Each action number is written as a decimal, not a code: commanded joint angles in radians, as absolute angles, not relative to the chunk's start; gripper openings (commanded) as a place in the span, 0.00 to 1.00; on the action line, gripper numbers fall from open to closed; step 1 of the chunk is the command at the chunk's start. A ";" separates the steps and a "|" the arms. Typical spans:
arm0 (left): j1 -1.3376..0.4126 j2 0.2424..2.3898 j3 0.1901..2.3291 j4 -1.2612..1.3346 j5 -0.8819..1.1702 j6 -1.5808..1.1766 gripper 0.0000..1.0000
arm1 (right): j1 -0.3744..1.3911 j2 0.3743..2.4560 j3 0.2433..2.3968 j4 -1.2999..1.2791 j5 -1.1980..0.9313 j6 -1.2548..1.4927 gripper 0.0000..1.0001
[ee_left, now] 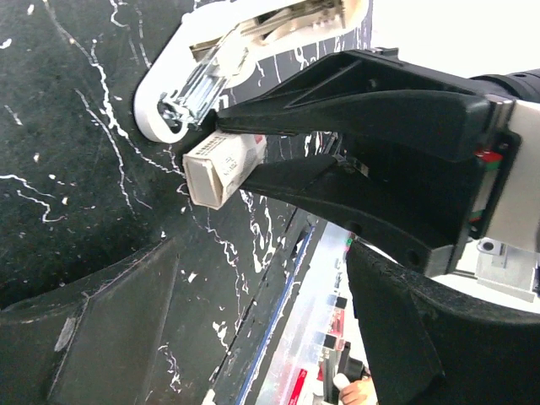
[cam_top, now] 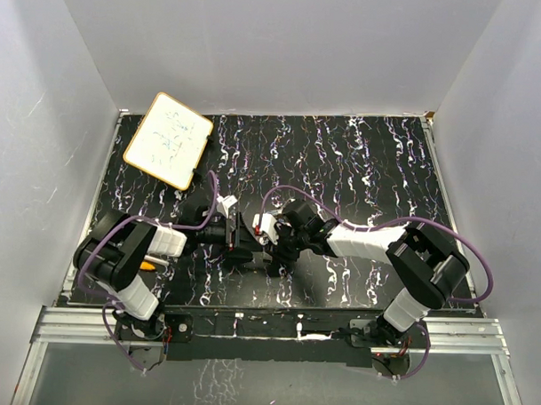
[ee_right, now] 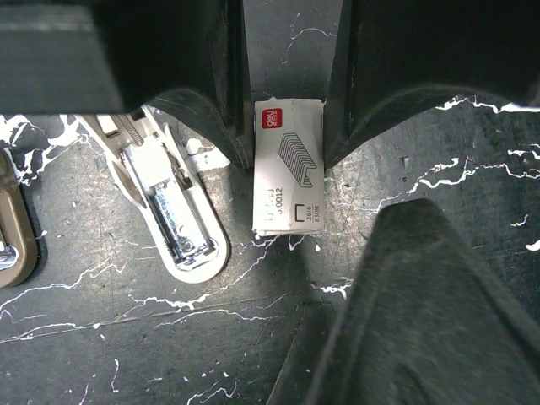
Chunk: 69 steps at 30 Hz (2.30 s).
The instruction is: Load the staples into the stapler
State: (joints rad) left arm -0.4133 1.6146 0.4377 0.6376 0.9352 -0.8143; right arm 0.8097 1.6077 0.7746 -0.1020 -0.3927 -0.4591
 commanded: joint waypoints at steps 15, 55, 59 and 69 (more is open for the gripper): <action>-0.475 1.731 0.498 0.801 0.982 -0.899 0.78 | 0.814 1.622 0.799 -0.078 -0.457 -0.425 0.42; -0.563 1.865 0.564 0.984 1.050 -0.996 0.76 | 0.814 1.629 0.802 -0.027 -0.483 -0.428 0.37; -0.569 1.865 0.563 0.977 1.050 -0.988 0.80 | 0.815 1.624 0.801 -0.026 -0.501 -0.433 0.37; -0.593 1.829 0.570 0.906 1.055 -0.922 0.84 | 0.810 1.602 0.789 -0.042 -0.490 -0.491 0.39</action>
State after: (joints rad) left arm -0.5343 1.8725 0.5491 0.9348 1.0042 -1.0130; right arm 0.8021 1.6291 0.7906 -0.1024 -0.4923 -0.4526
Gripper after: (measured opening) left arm 0.808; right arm 0.383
